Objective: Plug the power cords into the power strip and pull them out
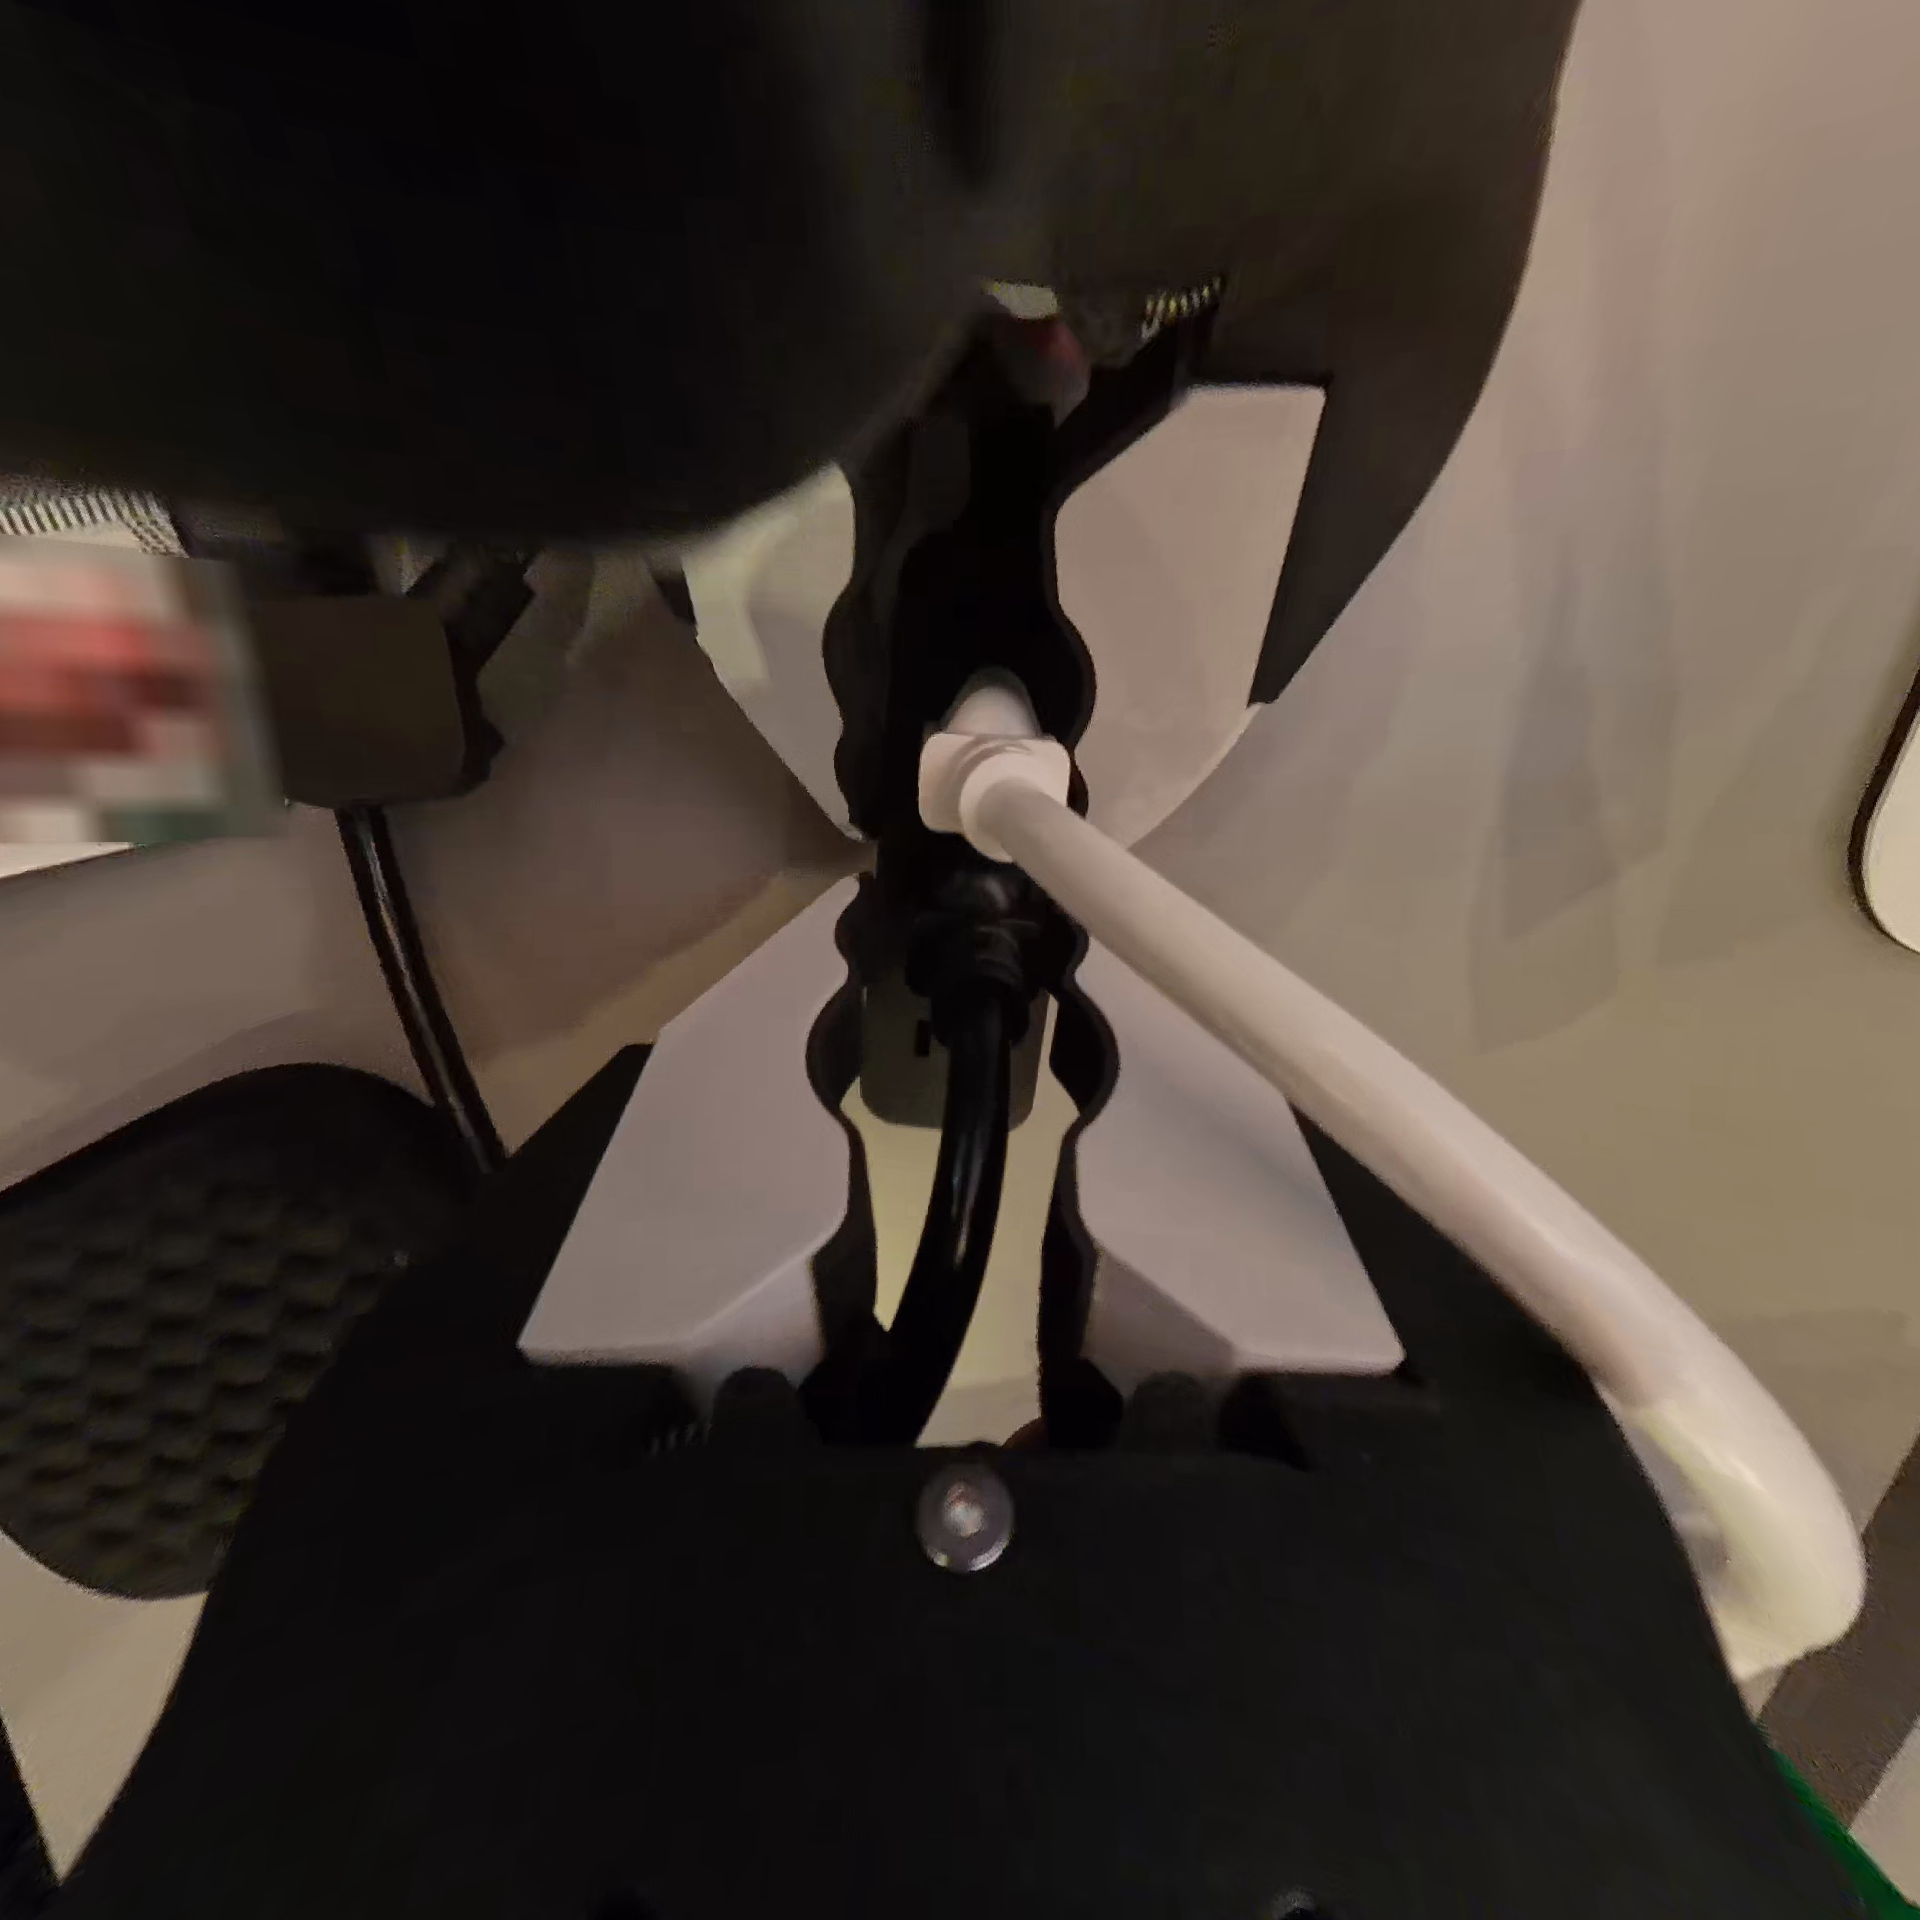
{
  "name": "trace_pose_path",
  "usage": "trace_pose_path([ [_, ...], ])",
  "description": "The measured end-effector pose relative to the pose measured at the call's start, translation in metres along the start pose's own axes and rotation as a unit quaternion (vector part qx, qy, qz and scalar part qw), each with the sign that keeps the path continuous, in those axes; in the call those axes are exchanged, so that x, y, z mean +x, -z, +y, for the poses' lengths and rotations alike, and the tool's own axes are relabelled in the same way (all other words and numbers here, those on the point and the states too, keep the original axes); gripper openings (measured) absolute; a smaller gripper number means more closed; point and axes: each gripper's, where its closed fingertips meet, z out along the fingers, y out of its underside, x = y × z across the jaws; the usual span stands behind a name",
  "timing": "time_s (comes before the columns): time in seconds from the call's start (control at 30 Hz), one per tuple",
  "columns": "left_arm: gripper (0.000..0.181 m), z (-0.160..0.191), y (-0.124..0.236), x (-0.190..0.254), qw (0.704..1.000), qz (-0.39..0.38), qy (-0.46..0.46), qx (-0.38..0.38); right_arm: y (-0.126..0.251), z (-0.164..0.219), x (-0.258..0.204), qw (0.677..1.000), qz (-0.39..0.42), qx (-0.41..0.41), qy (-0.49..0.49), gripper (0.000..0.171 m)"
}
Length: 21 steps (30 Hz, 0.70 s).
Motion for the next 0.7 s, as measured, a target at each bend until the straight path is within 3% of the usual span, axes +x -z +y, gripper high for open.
trace_pose_path([
  [0.1, 0.042, -0.001, 0.0, 0.0, 1.0, -0.001, -0.005, 0.009, -0.001, 0.001, 0.003, 1.0, 0.0, 0.004, 0.003, 0.015],
  [0.23, 0.042, -0.001, 0.0, 0.0, 1.0, -0.003, -0.008, 0.011, -0.001, 0.013, -0.002, 0.999, -0.032, -0.015, 0.022, 0.033],
  [0.33, 0.042, -0.002, 0.0, -0.001, 1.0, -0.004, -0.008, 0.013, -0.001, 0.015, 0.003, 0.999, -0.016, -0.02, 0.029, 0.021],
  [0.47, 0.042, -0.002, 0.0, -0.001, 1.0, -0.005, -0.01, 0.012, -0.002, 0.015, 0.003, 0.999, -0.01, -0.017, 0.032, 0.021],
  [0.57, 0.042, -0.002, -0.001, -0.001, 1.0, -0.005, -0.01, 0.012, -0.002, 0.01, -0.001, 0.999, -0.012, -0.004, 0.034, 0.032],
  [0.7, 0.042, -0.002, -0.001, -0.001, 1.0, -0.005, -0.01, 0.011, -0.002, 0.011, 0.003, 0.999, -0.001, -0.004, 0.038, 0.023],
])
